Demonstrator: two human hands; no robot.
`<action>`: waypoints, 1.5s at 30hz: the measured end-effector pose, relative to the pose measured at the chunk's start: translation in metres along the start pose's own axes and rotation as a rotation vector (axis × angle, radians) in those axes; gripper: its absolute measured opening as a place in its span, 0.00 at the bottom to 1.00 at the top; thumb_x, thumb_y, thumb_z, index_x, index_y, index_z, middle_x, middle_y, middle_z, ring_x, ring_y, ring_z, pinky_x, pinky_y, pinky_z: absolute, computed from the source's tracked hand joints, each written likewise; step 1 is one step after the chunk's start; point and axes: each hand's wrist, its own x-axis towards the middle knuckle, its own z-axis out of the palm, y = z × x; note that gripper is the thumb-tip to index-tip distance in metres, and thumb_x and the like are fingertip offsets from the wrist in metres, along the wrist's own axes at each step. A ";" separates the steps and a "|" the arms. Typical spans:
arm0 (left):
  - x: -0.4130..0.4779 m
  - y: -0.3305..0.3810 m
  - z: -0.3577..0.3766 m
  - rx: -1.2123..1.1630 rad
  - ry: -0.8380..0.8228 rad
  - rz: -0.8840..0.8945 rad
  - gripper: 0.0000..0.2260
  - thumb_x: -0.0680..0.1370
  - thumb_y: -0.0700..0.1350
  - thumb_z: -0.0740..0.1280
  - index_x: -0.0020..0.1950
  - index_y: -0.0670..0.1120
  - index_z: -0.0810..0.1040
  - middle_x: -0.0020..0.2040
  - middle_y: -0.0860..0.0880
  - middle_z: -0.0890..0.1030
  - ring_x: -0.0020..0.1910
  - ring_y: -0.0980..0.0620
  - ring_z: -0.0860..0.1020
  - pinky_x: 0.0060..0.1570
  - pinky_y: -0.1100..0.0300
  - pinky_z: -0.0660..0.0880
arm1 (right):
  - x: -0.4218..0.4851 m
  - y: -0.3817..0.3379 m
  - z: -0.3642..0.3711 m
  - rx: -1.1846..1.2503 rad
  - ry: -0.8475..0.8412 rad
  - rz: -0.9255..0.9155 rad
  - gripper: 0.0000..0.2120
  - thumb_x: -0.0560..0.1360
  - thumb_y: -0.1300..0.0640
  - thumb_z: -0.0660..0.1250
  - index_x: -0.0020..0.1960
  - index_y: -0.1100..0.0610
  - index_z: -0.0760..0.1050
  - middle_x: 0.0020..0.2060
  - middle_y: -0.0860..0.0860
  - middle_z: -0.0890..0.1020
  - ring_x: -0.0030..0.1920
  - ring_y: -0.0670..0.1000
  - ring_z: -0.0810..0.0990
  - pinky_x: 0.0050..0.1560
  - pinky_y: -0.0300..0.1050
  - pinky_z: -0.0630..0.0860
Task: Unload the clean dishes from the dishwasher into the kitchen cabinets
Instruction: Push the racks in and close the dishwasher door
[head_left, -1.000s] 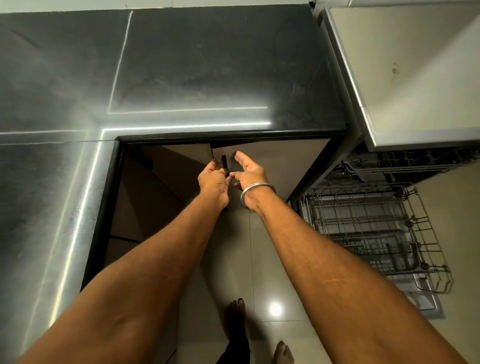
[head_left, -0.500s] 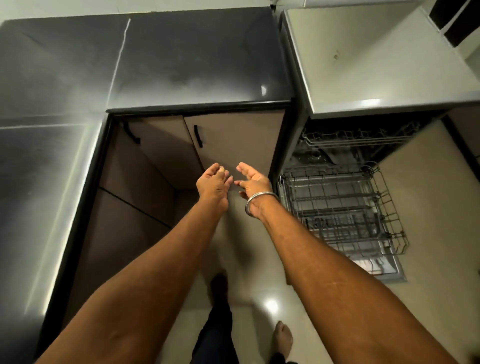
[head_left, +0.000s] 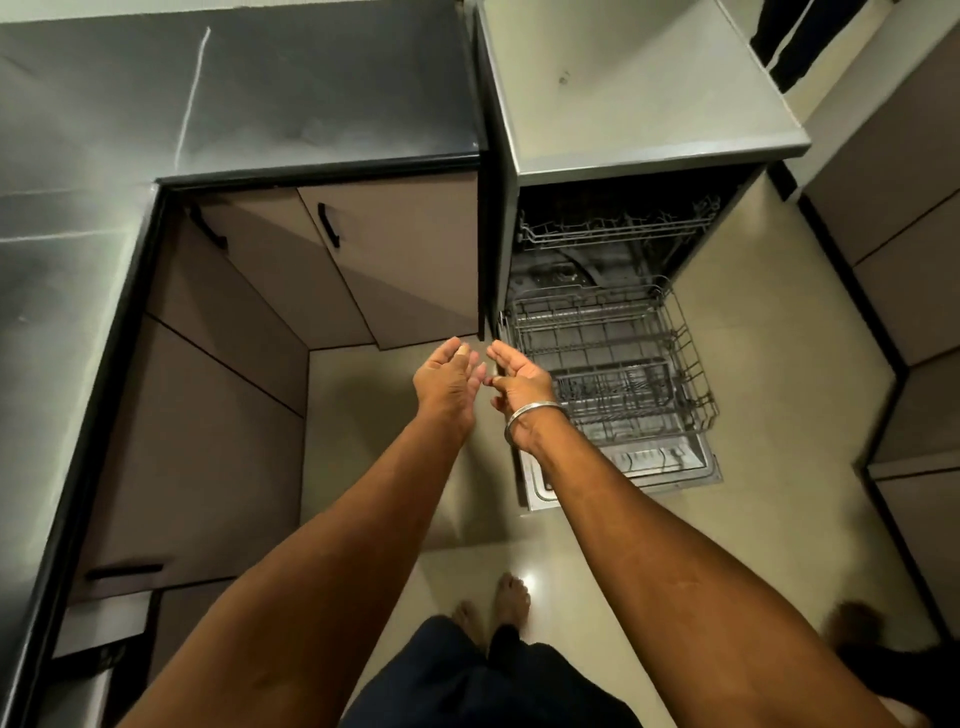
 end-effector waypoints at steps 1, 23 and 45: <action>-0.005 -0.009 0.003 0.006 -0.016 -0.013 0.15 0.82 0.33 0.66 0.68 0.39 0.75 0.58 0.41 0.81 0.67 0.40 0.78 0.63 0.49 0.78 | -0.003 0.000 -0.009 0.004 0.006 -0.007 0.28 0.77 0.74 0.60 0.72 0.52 0.74 0.67 0.43 0.78 0.60 0.47 0.82 0.38 0.38 0.71; 0.009 -0.168 0.128 0.122 0.003 -0.136 0.12 0.82 0.37 0.67 0.65 0.39 0.77 0.54 0.37 0.81 0.53 0.41 0.82 0.56 0.48 0.81 | 0.038 -0.026 -0.233 0.105 0.199 0.043 0.23 0.79 0.71 0.61 0.71 0.54 0.74 0.66 0.45 0.79 0.48 0.46 0.81 0.37 0.37 0.71; 0.208 -0.420 0.157 0.107 0.331 -0.377 0.07 0.83 0.39 0.66 0.61 0.44 0.76 0.53 0.41 0.80 0.49 0.44 0.81 0.51 0.49 0.79 | 0.288 0.099 -0.447 0.278 0.456 0.414 0.19 0.80 0.69 0.63 0.70 0.60 0.72 0.60 0.61 0.79 0.63 0.59 0.78 0.64 0.56 0.75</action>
